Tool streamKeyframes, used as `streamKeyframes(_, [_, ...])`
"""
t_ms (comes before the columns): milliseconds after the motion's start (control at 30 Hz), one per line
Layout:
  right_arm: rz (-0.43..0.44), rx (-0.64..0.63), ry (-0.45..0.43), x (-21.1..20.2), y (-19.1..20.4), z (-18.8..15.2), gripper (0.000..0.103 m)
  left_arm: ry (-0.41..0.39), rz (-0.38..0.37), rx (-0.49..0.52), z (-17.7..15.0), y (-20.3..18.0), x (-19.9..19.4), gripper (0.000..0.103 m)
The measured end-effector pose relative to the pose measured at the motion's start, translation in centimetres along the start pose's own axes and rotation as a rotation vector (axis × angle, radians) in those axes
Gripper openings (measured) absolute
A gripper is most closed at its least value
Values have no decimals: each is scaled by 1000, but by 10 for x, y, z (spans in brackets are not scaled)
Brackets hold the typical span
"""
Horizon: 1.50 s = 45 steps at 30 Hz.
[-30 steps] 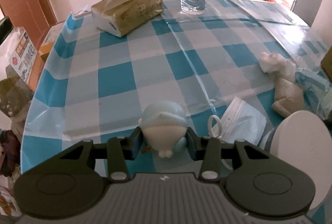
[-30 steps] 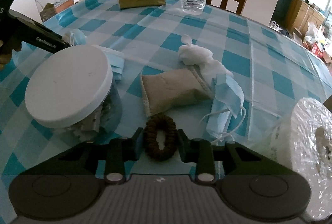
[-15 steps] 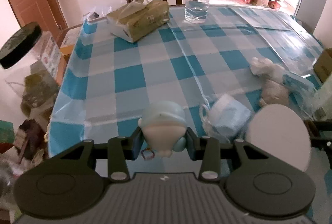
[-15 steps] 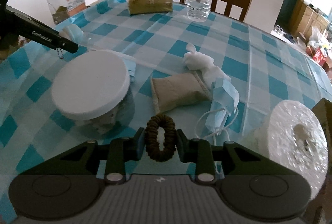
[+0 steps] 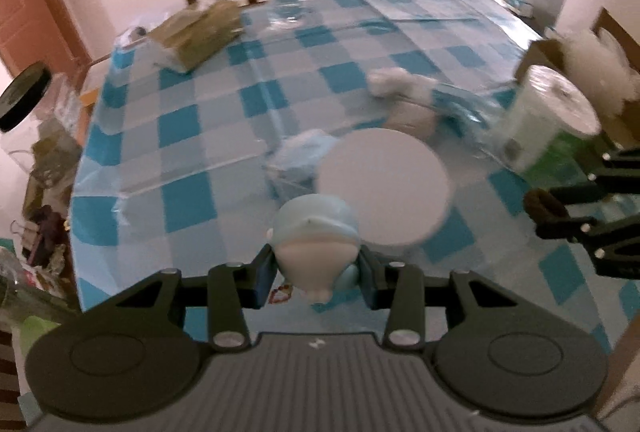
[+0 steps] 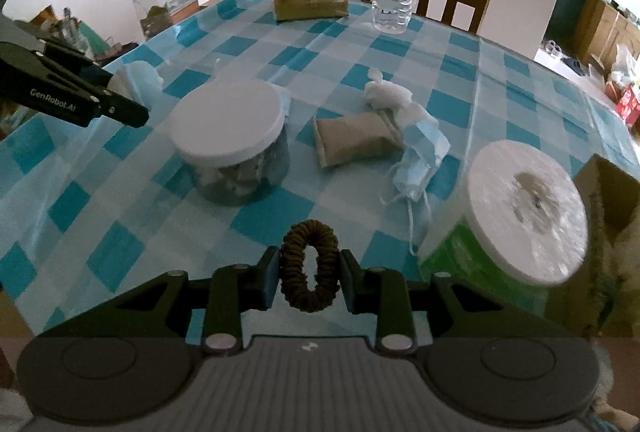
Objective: Organize soft objects
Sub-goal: 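Carry the plush toy with the left tool while the right tool drops the hair tie into the box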
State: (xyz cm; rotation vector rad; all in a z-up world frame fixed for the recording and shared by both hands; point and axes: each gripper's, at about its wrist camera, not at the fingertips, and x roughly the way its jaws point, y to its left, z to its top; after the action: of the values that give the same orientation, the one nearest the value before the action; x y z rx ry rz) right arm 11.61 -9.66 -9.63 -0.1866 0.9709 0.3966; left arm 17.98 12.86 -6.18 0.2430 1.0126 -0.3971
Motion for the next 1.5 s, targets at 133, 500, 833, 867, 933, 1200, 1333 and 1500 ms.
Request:
streamKeyframes(133, [8,-21,0,-19,-7,-11,36,-1,-23,34,1,-29,-10,41])
streamKeyframes(500, [-27,12,-6,-74,-59,-55,36,17,-133,139,14,-132,-25,41])
streamKeyframes(833, [-158,115,-35,-123,-131,-95,36,-15,-246,275,45,-230,-22,41])
streamKeyframes(867, [-175,124,-42,-128,-140,-98,36,-20,-257,284,47,-238,-22,41])
streamKeyframes(933, [-201,137,-54,-133,-154,-101,36,-31,-275,305,53,-254,-20,41])
streamKeyframes(1200, [-301,160,-85,-143,-210,-107,36,-65,-304,349,76,-302,-8,41])
streamKeyframes(1333, [-344,180,-80,-139,-237,-110,36,-66,-313,367,86,-322,1,41])
streamKeyframes(1500, [-396,223,-72,-134,-261,-113,70,-66,-327,387,95,-343,10,41])
